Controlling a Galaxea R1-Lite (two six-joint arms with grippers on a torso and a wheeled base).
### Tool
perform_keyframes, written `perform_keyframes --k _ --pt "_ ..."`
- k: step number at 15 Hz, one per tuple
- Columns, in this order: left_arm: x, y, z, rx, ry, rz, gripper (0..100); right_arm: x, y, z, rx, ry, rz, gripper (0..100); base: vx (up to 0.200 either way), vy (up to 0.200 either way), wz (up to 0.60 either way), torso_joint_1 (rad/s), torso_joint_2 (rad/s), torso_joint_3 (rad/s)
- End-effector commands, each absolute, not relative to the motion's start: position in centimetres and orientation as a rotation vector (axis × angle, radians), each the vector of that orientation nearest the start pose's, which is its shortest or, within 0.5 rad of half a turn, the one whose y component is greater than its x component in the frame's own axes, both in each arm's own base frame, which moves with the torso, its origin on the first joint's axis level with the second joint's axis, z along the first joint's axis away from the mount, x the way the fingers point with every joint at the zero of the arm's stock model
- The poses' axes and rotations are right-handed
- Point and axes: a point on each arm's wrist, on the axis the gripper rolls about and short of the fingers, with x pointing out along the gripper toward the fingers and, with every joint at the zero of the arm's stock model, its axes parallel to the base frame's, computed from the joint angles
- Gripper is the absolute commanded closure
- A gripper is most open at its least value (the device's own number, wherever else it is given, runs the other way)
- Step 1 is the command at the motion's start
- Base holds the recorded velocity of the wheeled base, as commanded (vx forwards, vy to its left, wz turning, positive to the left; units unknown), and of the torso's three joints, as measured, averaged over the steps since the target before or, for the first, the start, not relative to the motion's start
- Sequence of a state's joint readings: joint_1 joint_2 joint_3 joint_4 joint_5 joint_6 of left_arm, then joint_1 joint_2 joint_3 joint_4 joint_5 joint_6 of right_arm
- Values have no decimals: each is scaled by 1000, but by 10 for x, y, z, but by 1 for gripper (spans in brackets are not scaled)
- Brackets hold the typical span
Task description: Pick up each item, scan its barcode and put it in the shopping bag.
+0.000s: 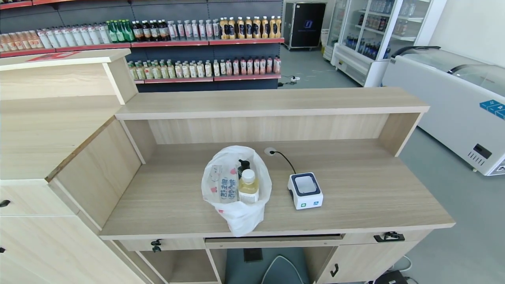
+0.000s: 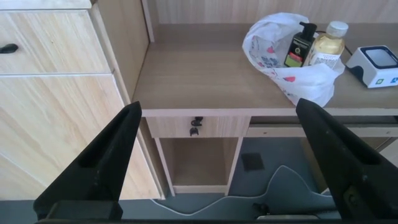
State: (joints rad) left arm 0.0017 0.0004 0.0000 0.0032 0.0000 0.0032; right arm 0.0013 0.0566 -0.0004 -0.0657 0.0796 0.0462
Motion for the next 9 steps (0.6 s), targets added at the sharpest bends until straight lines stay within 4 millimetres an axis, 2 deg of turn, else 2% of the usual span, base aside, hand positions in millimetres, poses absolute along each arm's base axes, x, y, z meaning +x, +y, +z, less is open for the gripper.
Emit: perform_keyframes --k 1,9 --pt "-23 0 75 3 3 2 0 -23 2 82 45 -64 83 0 0 0 0 0 0 0" --pt "-23 0 75 3 3 2 0 -23 2 82 33 -61 89 0 0 0 0 0 0 0"
